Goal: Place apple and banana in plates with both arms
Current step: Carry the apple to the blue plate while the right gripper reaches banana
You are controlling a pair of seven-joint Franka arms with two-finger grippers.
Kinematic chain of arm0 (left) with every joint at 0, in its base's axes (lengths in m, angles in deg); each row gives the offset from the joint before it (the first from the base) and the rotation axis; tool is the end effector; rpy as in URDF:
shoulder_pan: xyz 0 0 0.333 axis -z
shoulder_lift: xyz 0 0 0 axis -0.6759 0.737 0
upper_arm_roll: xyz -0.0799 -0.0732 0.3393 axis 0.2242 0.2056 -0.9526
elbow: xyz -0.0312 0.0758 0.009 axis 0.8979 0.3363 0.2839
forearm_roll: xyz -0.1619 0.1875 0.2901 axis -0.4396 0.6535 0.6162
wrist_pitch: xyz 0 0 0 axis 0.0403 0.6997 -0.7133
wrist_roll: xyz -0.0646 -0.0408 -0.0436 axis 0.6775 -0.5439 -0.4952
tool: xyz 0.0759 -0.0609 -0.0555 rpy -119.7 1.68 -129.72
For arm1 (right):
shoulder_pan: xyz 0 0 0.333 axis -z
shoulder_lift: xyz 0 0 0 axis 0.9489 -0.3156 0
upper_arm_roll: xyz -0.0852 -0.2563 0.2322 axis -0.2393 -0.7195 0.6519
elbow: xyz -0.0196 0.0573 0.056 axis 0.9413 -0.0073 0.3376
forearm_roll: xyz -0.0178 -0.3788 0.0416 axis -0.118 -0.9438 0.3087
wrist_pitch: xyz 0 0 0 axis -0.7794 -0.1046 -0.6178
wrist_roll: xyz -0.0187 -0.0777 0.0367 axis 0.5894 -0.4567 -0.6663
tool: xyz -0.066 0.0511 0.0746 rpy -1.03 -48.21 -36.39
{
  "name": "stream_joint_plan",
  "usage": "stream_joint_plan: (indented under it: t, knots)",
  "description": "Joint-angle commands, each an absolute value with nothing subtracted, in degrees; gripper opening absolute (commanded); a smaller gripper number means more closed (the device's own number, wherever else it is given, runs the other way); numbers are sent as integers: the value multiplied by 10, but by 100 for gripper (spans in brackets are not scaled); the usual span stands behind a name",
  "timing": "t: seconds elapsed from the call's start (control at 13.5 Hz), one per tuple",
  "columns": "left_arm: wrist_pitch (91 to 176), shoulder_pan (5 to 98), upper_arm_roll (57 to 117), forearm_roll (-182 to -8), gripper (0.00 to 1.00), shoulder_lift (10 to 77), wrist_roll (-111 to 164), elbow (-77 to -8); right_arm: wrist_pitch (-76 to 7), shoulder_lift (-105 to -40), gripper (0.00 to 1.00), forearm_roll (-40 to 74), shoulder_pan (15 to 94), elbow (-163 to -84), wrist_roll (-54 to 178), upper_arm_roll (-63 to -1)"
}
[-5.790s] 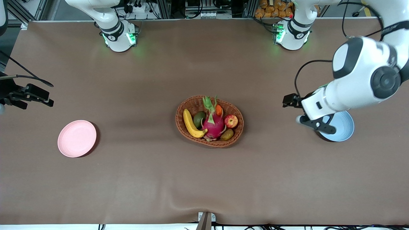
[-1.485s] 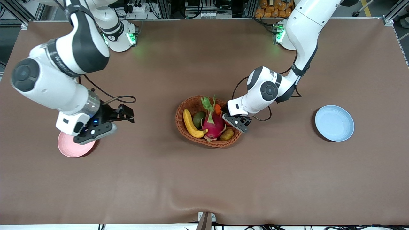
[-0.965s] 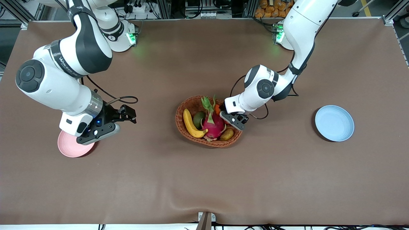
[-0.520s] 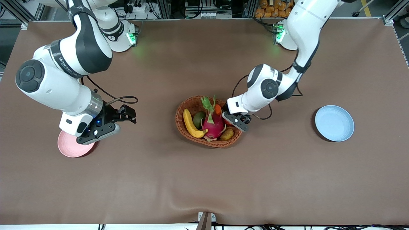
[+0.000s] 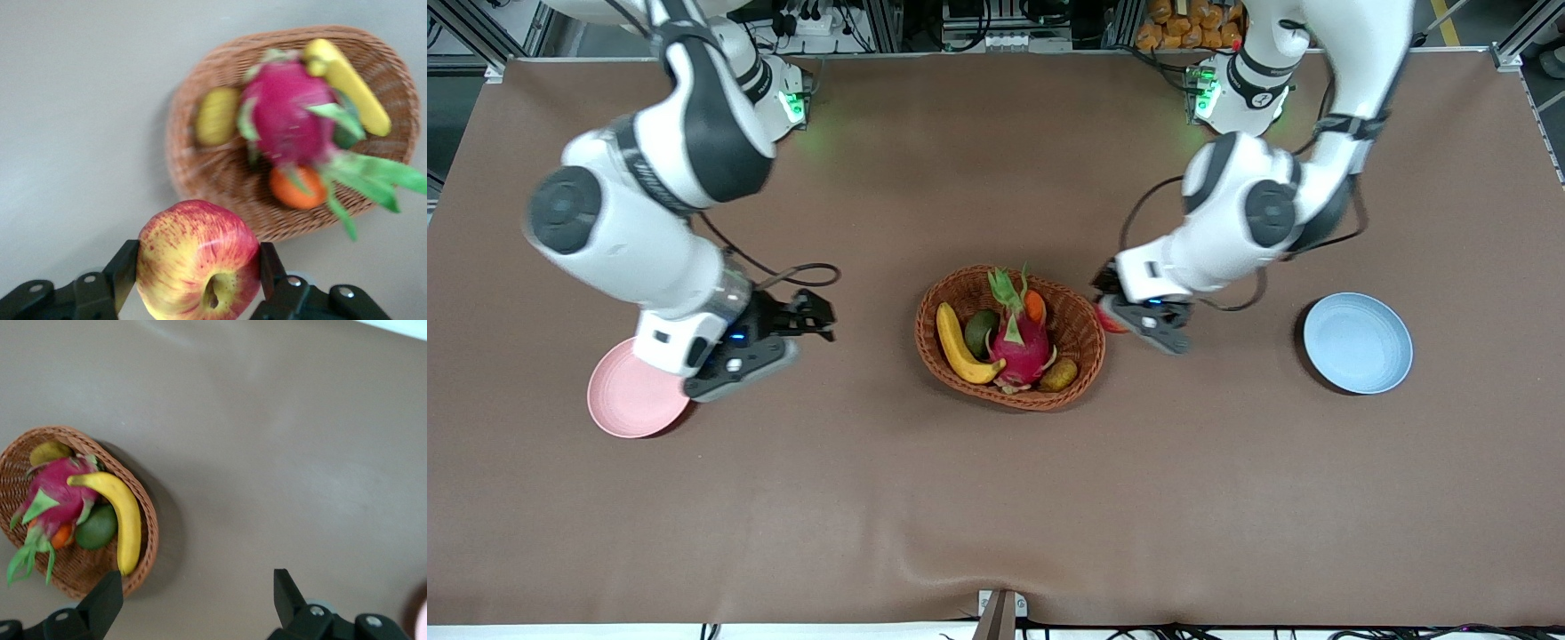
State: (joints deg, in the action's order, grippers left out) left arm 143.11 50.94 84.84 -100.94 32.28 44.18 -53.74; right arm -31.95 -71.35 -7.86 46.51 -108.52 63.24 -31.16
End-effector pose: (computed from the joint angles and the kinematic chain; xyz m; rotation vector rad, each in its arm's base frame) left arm 0.5593 -0.2517 0.4095 2.7841 -0.6515 0.0032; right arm 0.6406 0.2631 0.5113 -2.8982 -0.5962 -0.1551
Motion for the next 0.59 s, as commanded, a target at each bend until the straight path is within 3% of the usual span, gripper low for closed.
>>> stream_joint_plan:
  t: [0.0,0.15,0.37,0.52]
  knots:
    - [1382,424,851,-1015,0,296,454,-550,-400,-766,100,-79,438,-1077,629,-318]
    - [1361,338,851,-1015,9,303,522,-550,-457,-807,100,-85,389,-1077,578,-321]
    - [1352,248,850,-1014,9,332,561,-550,-479,-836,95,-196,339,-1078,432,-319]
    - [1352,182,851,-1016,9,354,635,-550,-511,-855,95,-210,314,-1078,356,-320]
